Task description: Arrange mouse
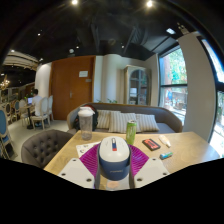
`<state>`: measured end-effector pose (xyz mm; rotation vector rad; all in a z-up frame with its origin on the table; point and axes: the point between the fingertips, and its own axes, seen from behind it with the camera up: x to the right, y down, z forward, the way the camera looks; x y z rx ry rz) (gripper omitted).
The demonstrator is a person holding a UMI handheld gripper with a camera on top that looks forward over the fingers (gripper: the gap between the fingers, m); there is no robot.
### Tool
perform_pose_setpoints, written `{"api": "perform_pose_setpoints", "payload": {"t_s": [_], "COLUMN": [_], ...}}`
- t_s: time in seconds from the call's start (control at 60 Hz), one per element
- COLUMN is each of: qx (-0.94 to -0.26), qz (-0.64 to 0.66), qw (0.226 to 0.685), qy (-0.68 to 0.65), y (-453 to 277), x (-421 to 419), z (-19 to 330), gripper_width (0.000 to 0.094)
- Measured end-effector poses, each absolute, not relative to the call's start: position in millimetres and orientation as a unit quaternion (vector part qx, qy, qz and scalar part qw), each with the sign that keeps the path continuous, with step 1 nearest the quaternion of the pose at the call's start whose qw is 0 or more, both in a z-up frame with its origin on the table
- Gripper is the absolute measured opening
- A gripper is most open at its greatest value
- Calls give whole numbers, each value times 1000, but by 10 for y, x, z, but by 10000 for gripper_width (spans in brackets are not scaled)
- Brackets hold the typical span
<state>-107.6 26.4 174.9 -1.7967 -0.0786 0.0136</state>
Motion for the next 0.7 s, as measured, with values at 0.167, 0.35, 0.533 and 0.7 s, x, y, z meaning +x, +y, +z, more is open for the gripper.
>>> {"api": "perform_pose_setpoints", "payload": {"t_s": [0.167,0.35,0.533,0.7], "qx": [-798,-864,-886,-889], "qz": [-54,-39,-28,-16], "qw": [600,500,462,458], "qy": [31,42,8,3], "y": [509,585,647,667], "x": [27,287,149,92], "z": [1665,503,35,-93], "gripper_width": [387,389,391,497]}}
